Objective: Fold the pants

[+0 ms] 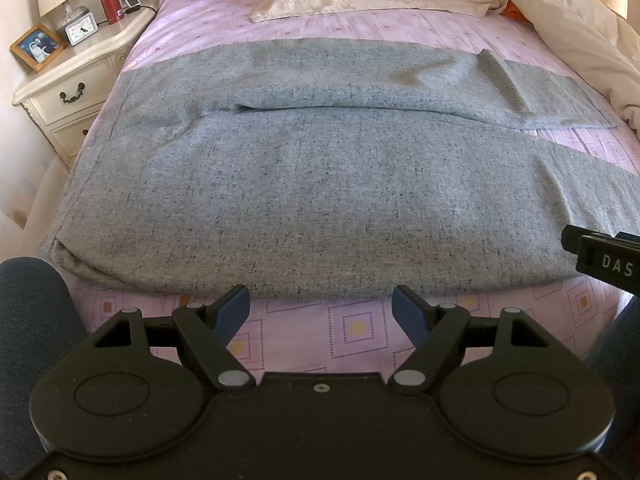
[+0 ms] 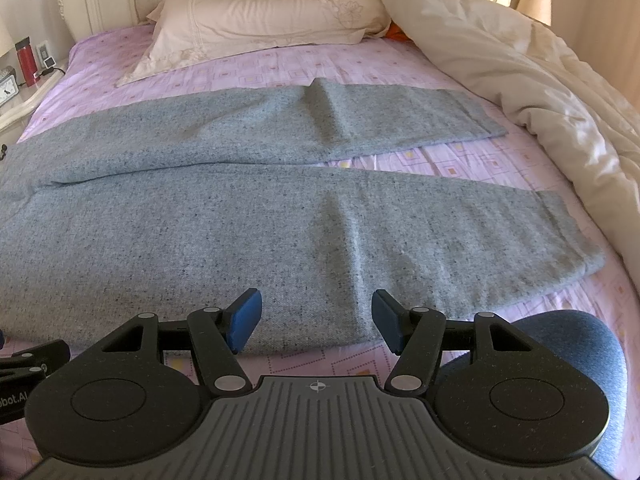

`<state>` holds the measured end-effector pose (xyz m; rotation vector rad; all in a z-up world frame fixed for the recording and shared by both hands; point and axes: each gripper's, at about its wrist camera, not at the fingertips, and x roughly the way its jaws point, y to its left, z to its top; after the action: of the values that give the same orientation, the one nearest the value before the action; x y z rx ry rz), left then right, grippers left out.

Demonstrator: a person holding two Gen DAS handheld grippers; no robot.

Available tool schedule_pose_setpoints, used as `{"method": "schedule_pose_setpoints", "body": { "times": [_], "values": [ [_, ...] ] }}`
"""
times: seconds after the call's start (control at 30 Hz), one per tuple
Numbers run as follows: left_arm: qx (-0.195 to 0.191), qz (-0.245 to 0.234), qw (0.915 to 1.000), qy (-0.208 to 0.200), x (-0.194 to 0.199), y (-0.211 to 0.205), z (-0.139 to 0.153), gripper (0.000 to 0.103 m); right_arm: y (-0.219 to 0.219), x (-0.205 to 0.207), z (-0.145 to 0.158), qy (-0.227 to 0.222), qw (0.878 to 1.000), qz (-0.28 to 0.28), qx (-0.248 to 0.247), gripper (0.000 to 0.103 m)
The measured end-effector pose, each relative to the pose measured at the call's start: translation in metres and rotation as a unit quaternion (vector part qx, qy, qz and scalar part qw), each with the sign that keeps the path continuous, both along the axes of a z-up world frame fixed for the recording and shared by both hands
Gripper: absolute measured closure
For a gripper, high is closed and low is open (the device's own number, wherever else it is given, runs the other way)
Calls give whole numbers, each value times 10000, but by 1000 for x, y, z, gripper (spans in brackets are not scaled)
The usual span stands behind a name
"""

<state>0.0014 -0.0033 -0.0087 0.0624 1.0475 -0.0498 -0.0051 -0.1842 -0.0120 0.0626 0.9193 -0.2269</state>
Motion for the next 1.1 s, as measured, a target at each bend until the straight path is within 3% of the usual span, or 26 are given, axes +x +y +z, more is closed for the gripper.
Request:
{"method": "schedule_pose_setpoints", "body": {
  "times": [0.23, 0.53, 0.63, 0.9, 1.1],
  "values": [
    [-13, -27, 10000, -6, 0, -1, 0, 26, 0, -1, 1, -28, 10000, 29, 54, 44],
    [-141, -46, 9999, 5, 2, 3, 0, 29, 3, -1, 0, 5, 9999, 122, 103, 56],
    [-189, -75, 9998, 2, 5, 3, 1, 29, 1, -1, 0, -15, 9997, 152, 212, 64],
    [-351, 245, 9984, -372, 19, 15, 8, 29, -6, 8, 3, -17, 9986, 106, 526, 64],
    [-270, -46, 9990, -344, 48, 15, 12, 29, -19, 29, 5, 86, 9967, 0, 808, 64]
  ]
}}
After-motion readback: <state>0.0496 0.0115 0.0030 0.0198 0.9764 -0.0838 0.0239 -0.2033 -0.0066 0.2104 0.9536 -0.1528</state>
